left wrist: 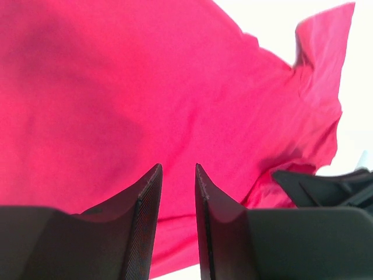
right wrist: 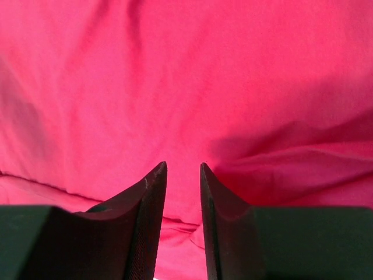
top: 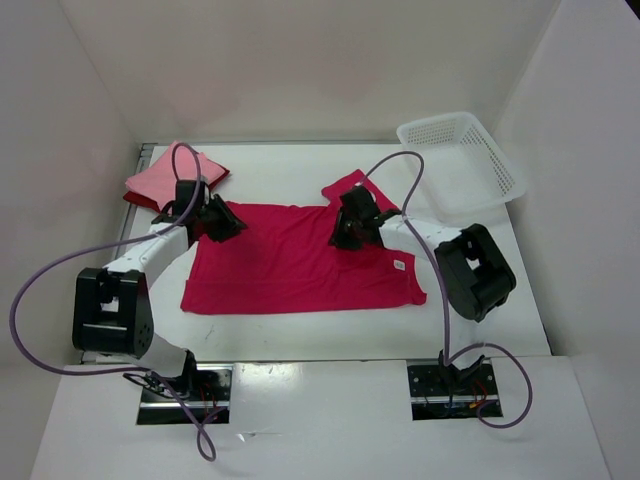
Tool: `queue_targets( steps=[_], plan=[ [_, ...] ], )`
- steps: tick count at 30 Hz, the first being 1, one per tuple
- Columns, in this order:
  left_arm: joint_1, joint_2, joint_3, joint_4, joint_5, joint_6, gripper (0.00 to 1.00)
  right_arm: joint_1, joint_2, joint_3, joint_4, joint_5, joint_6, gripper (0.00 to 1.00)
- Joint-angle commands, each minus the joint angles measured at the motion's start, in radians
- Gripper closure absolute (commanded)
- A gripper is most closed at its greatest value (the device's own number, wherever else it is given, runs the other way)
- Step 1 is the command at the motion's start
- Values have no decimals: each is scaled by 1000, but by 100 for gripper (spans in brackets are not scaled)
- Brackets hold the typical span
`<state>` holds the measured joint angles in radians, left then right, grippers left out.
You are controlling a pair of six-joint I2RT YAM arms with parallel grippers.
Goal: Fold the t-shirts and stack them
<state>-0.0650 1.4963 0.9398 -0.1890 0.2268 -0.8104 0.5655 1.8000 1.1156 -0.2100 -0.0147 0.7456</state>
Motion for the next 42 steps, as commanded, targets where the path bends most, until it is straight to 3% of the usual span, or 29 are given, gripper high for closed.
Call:
queue_targets(
  steps=[1, 8, 11, 12, 16, 24, 32, 36, 42],
  plan=[
    [40, 28, 47, 8, -20, 28, 64, -1, 13, 70, 20, 22, -37, 65],
    [88, 51, 102, -1, -46, 65, 64, -1, -168, 59, -65, 76, -78, 64],
    [88, 76, 113, -1, -46, 74, 64, -1, -206, 3, -115, 85, -68, 78],
    [88, 88, 113, -1, -37, 74, 64, -1, -218, -61, -115, 94, -54, 89],
    [88, 88, 103, 10, -24, 83, 64, -13, -281, -197, -115, 110, -28, 100],
    [88, 52, 44, 28, 35, 83, 62, -92, -231, -244, -118, 122, -8, 100],
    [88, -1, -33, 37, 48, 93, 61, -101, -36, -117, -94, 145, -20, 100],
    [88, -21, -33, 28, 48, 93, 61, -101, -36, -105, -23, 102, -20, 100],
    [88, -21, -42, 37, 60, 83, 61, -101, 57, 45, -37, 91, -38, 100]
  ],
)
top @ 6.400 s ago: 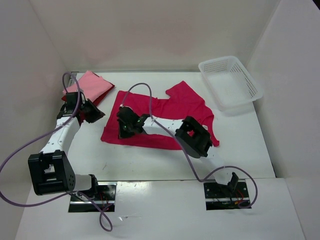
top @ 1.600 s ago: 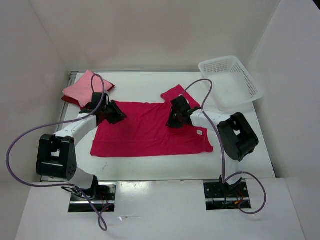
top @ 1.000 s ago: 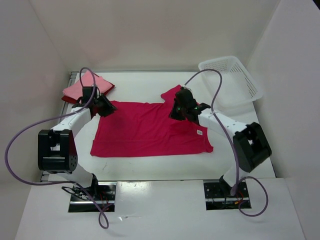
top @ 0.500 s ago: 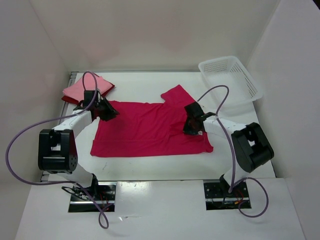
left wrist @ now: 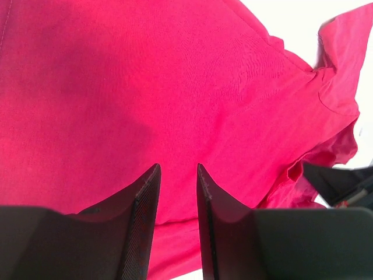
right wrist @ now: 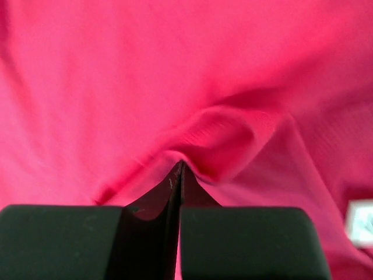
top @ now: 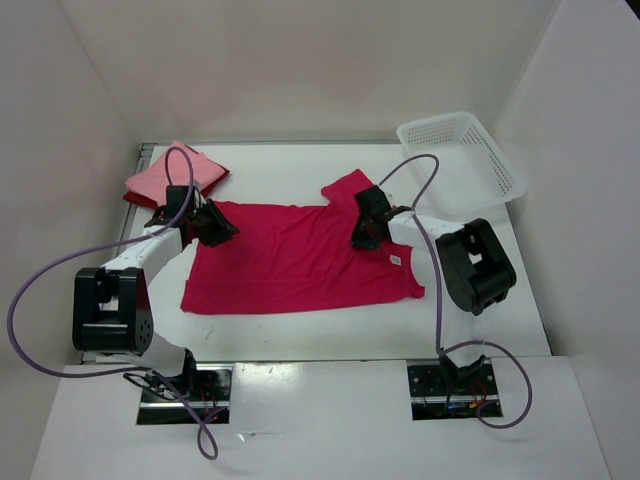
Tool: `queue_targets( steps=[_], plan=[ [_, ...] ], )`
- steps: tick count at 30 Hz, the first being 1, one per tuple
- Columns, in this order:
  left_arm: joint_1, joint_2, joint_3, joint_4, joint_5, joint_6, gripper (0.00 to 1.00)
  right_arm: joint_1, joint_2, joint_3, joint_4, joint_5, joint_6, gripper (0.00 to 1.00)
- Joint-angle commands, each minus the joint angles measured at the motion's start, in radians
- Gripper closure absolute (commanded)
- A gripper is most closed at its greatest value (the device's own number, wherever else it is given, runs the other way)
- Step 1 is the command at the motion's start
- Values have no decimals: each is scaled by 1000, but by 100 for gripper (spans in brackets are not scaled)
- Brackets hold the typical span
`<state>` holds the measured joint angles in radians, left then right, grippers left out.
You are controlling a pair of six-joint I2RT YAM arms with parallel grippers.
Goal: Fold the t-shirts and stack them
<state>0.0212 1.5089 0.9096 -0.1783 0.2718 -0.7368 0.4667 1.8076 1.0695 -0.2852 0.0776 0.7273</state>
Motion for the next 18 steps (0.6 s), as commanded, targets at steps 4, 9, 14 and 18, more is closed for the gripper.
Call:
queue_targets(
  steps=[4, 9, 14, 18],
  plan=[
    [2, -24, 11, 26, 4, 10, 61, -2, 101, 133, 38, -27, -20, 100],
    [2, -12, 41, 16, -34, 10, 60, -2, 87, 150, 57, -27, -20, 100],
    [2, 25, 89, 7, -66, 19, 60, -2, -62, 101, 11, 0, -31, 99],
    [2, 54, 123, 7, -77, 28, 68, -2, -126, 35, -2, -31, -51, 98]
  ],
)
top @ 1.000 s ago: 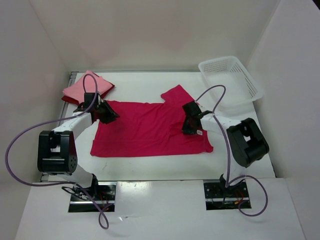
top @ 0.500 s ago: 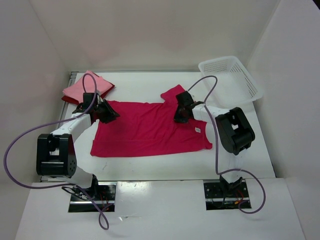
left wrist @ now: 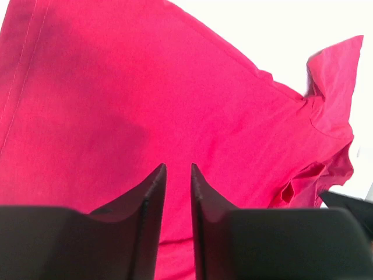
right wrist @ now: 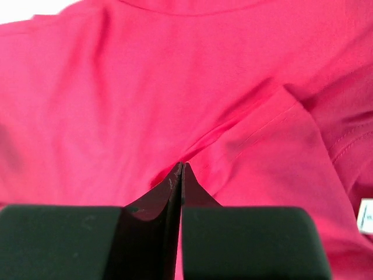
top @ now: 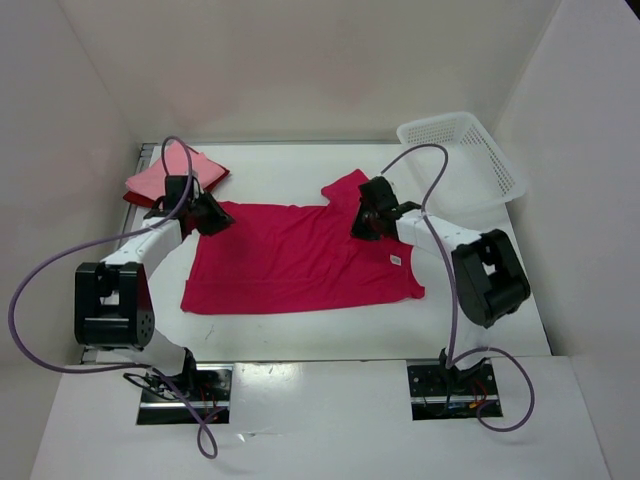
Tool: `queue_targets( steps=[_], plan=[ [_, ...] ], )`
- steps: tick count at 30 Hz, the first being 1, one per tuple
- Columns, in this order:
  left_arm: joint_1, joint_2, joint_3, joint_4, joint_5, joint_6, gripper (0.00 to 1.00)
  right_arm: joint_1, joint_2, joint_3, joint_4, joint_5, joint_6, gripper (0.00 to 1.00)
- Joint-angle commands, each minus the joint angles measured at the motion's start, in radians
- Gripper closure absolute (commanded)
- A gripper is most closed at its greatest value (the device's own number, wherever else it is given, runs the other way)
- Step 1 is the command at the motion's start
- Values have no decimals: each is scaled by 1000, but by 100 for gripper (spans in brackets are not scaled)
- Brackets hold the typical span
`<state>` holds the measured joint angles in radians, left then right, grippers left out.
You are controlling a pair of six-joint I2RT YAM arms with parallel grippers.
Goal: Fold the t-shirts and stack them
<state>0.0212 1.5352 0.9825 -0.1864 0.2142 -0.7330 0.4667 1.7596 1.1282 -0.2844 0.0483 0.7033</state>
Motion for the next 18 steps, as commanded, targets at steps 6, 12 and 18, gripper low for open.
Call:
queue_targets(
  steps=[6, 12, 18],
  plan=[
    [2, 91, 71, 15, -10, 69, 79, 20, -60, -67, 7, -117, -27, 98],
    [11, 132, 107, 15, -41, 90, 81, 49, 18, -32, 20, -175, -36, 98],
    [20, 189, 171, 15, -73, 99, 87, 49, 162, 88, 21, -185, -45, 98]
  ],
)
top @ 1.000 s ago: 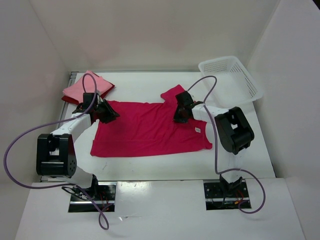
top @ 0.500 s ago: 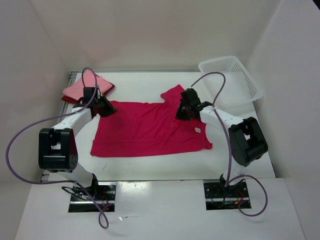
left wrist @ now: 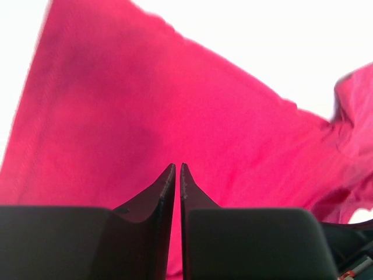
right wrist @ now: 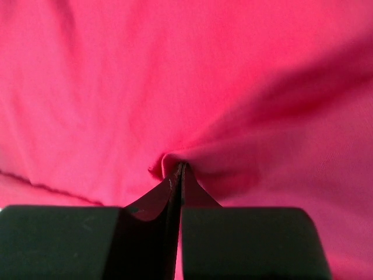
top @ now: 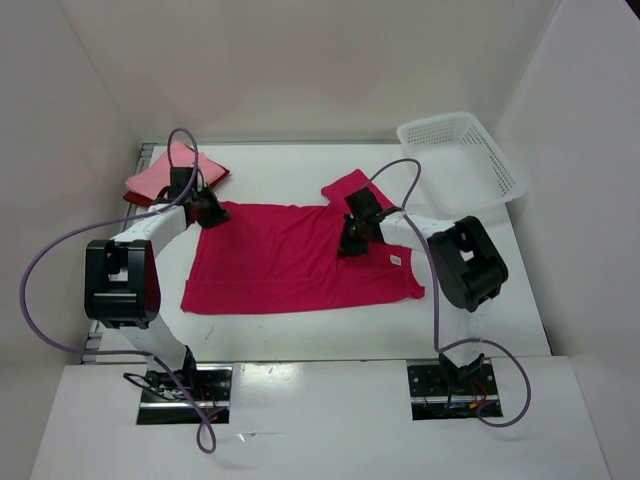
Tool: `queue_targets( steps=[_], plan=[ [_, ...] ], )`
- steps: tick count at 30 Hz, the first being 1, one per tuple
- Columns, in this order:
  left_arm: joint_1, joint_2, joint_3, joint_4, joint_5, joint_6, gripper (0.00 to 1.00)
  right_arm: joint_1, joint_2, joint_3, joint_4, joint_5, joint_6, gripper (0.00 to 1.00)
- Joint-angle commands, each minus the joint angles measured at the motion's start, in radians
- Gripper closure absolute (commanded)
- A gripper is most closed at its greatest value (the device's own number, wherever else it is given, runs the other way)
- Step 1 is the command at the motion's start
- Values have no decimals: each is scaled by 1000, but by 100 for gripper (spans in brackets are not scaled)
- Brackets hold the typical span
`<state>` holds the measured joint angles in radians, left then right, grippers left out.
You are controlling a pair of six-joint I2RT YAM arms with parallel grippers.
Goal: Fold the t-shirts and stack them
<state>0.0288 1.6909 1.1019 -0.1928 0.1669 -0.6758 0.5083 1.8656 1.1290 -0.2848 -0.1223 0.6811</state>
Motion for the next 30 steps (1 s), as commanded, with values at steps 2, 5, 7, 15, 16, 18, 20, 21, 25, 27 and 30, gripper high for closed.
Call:
queue_targets(
  steps=[2, 5, 7, 15, 16, 18, 20, 21, 25, 27, 30],
  plan=[
    [13, 64, 82, 12, -64, 42, 90, 7, 87, 112, 21, -23, -23, 99],
    [32, 101, 116, 12, -64, 42, 88, 7, 96, 135, 23, -23, -23, 99],
    [33, 110, 125, 3, -101, 42, 76, 7, 57, 135, 22, -14, -23, 99],
    [63, 188, 179, 22, -195, 28, 58, 7, 63, 149, -13, -20, -32, 90],
    [63, 200, 193, 32, -210, 18, 52, 7, 46, 149, -13, -11, -32, 85],
    [72, 210, 208, 42, -233, 18, 51, 7, 9, 137, -2, 12, -41, 81],
    [72, 219, 228, 55, -250, 18, 51, -4, -17, 161, -22, 24, -63, 78],
    [72, 231, 243, 55, -268, 9, 51, -16, -17, 173, -46, 24, -78, 78],
    [72, 291, 302, 64, -287, 9, 49, -16, -26, 204, -67, 13, -91, 77],
    [72, 320, 323, 64, -287, 9, 49, -16, -37, 204, -67, 13, -91, 77],
    [72, 348, 348, 84, -287, 19, 49, -25, -37, 230, -67, 4, -100, 75]
  ],
)
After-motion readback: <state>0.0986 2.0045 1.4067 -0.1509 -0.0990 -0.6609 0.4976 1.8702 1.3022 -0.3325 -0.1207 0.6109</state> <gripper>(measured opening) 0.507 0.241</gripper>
